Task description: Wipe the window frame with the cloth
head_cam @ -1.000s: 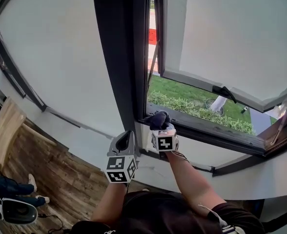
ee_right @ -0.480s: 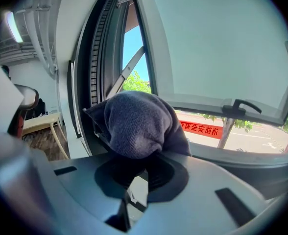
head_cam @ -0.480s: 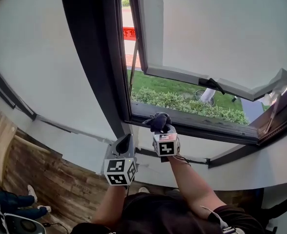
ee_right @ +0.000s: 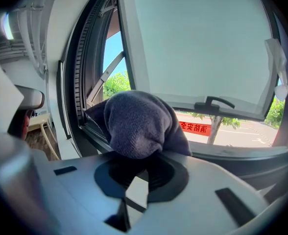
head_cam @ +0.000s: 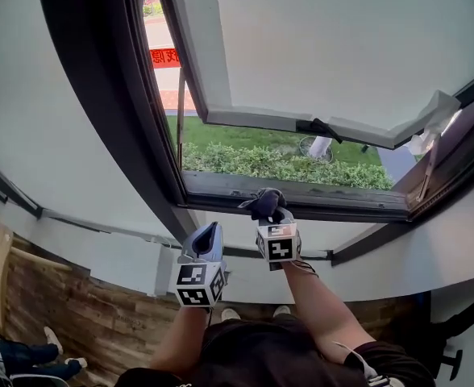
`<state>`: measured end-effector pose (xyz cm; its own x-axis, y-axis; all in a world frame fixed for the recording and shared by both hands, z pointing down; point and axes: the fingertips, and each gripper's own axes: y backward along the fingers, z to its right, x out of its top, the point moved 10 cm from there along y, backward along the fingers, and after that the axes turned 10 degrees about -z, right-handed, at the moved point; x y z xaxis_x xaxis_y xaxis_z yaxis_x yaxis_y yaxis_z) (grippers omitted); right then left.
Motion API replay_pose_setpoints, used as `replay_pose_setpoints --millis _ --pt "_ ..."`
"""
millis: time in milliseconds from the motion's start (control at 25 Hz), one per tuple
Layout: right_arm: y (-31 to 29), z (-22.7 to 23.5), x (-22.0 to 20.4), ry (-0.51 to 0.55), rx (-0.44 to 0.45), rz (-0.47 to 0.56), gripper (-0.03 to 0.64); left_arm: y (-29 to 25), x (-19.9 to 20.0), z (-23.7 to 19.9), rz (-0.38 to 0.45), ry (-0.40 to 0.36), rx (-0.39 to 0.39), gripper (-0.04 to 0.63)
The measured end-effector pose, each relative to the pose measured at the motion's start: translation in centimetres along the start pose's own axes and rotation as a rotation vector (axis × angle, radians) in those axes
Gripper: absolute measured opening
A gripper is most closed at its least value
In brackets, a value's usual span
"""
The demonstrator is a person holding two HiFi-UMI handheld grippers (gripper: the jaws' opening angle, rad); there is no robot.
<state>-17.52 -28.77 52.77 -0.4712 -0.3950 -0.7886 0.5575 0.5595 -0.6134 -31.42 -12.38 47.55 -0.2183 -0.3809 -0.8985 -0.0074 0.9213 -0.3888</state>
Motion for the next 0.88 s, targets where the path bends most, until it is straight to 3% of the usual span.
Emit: replay_pose_setpoints --millis 880 --pt "4.9 12.1 -4.5 -0.113 -0.086 -0.011 0.034 -7.9 2.8 11.6 -0.039 -0.117 -0.186 0.009"
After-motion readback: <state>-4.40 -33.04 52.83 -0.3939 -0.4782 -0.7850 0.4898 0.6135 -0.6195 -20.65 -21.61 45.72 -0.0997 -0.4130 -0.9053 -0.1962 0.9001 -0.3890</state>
